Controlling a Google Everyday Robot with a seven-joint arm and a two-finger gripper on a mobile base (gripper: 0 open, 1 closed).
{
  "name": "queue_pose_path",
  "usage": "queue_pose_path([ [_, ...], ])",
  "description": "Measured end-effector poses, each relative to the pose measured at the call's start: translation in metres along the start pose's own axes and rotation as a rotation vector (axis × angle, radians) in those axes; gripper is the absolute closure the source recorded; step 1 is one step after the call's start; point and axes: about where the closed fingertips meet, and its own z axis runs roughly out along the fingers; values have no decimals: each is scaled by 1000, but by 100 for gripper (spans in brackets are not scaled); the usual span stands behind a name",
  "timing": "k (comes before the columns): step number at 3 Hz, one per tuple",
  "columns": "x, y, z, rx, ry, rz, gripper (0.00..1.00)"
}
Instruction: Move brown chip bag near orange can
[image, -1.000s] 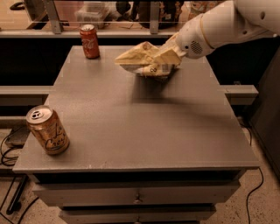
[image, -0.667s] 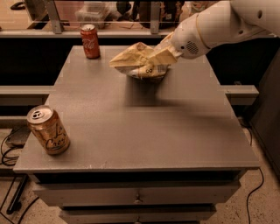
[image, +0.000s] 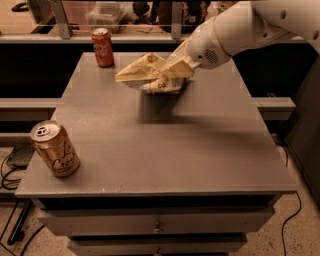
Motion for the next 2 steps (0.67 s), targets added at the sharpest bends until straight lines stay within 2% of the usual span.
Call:
queue_pose_path([
  [1, -15, 39, 16, -100, -8, -65, 100],
  [2, -26, 94, 37, -231, -37, -126, 100],
])
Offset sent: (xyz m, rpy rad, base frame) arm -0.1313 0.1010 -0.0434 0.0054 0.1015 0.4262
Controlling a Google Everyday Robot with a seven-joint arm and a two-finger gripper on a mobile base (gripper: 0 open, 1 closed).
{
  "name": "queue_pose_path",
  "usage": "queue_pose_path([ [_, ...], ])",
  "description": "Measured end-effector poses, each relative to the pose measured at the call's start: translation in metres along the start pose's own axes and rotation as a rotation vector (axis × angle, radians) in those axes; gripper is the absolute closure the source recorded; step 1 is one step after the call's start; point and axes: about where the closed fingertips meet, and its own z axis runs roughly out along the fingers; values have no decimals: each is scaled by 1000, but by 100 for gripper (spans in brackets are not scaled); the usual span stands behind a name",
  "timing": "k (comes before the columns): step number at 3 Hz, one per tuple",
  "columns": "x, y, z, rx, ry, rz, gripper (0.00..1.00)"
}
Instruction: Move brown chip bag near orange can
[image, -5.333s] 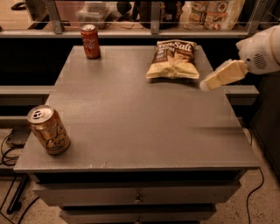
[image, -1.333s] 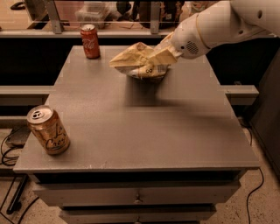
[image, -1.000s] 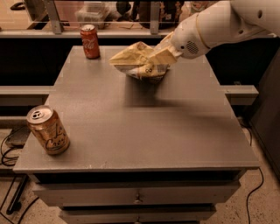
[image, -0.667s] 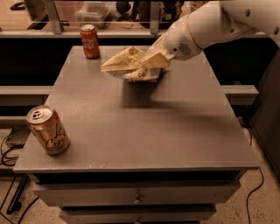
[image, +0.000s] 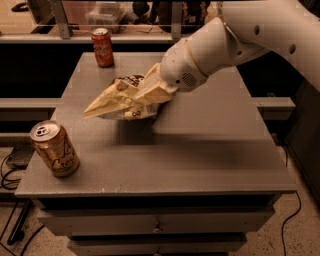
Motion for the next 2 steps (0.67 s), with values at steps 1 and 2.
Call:
queue_pose_path([
  [1, -6, 41, 28, -102, -24, -30, 82],
  [2, -1, 60, 42, -133, -21, -36, 58],
])
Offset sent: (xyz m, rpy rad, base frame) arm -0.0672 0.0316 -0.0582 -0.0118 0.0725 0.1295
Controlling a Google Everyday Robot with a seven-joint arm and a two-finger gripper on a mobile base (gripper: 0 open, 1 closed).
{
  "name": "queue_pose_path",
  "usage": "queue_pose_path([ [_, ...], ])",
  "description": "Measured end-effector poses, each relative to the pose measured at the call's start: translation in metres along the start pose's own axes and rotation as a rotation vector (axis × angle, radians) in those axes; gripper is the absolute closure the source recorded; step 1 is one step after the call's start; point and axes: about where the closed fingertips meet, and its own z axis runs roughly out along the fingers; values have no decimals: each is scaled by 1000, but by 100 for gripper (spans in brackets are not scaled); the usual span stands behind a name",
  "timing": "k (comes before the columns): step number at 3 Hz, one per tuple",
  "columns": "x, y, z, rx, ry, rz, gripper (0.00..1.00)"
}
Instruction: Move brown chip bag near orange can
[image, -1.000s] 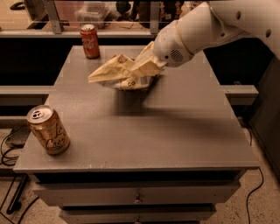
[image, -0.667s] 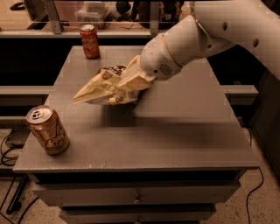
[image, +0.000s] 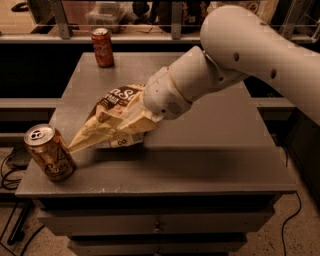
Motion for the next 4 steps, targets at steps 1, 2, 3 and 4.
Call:
queue_pose_path([
  [1, 6, 5, 5, 2, 11, -5, 35],
  [2, 4, 6, 6, 1, 11, -8, 12],
  [3, 3, 7, 6, 0, 13, -11, 0],
  [4, 3, 7, 6, 0, 13, -11, 0],
])
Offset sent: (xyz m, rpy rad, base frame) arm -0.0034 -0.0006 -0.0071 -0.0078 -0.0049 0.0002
